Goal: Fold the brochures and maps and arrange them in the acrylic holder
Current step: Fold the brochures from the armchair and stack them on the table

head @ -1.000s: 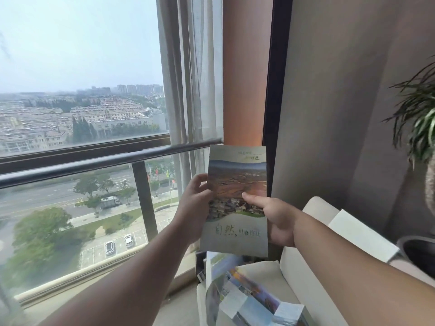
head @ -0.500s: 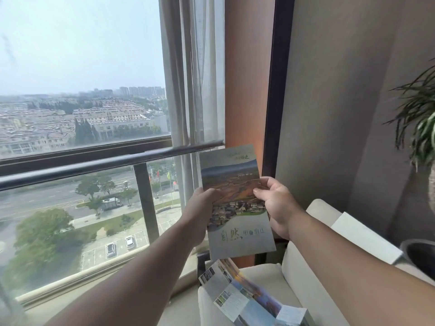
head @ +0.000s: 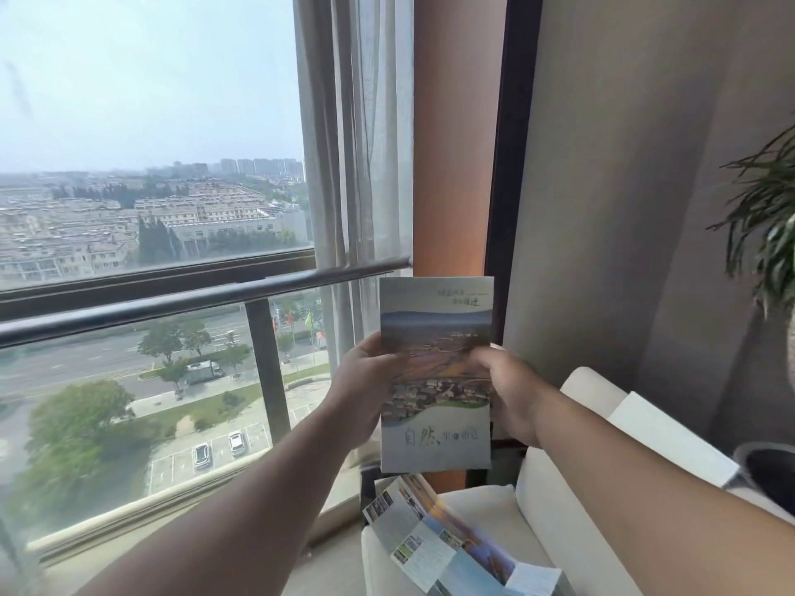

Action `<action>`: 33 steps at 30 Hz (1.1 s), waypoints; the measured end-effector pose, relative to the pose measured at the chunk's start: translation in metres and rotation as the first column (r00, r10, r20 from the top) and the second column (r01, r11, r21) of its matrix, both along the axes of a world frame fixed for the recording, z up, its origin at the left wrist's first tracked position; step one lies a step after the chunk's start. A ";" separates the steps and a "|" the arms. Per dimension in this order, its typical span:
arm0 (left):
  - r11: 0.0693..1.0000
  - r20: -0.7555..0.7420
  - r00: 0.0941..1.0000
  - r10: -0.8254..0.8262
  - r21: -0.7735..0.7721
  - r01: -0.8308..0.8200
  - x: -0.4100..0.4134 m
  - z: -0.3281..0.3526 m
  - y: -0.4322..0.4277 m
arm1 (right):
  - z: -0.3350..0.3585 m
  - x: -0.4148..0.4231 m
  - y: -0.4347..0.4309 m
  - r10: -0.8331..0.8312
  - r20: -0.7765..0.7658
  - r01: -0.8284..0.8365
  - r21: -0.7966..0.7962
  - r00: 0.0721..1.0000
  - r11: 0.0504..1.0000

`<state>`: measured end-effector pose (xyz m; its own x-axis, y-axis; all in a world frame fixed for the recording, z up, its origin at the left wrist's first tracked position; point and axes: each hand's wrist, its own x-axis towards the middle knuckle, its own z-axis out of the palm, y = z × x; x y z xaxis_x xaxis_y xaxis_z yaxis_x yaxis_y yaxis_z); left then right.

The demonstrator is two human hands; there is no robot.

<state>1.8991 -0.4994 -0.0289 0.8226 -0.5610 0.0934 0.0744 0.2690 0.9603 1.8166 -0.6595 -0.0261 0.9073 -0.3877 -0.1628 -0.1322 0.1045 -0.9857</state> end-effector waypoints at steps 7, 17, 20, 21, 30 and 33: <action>0.958 0.197 0.959 0.206 0.161 -0.239 -0.001 0.004 0.000 | -0.001 0.009 0.005 -0.088 0.089 0.098 -0.126 0.992 0.987; 0.947 0.152 0.962 0.225 0.196 -0.253 0.000 0.001 -0.001 | -0.001 0.016 0.010 -0.084 0.136 0.108 -0.183 0.987 0.977; 0.966 0.136 0.970 0.200 0.140 -0.218 -0.001 0.000 -0.002 | 0.002 0.014 0.010 -0.129 0.164 0.162 -0.207 0.978 0.965; 0.972 0.128 0.975 0.183 0.123 -0.198 0.000 0.000 -0.002 | 0.003 0.013 0.009 -0.117 0.182 0.149 -0.171 0.976 0.974; 0.894 0.185 0.911 0.369 0.198 -0.402 0.002 -0.019 0.028 | -0.015 0.037 0.036 -0.010 0.167 0.046 -0.210 0.986 0.977; 0.831 0.206 0.866 0.455 0.252 -0.496 0.001 -0.035 0.067 | -0.034 0.058 0.071 0.076 0.117 -0.051 -0.201 0.990 0.978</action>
<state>1.9002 -0.4326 -0.0638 0.9857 -0.1216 0.1164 -0.1233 -0.0504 0.9911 1.8742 -0.5890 -0.0601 0.9393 -0.3422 0.0256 -0.0087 -0.0984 -0.9951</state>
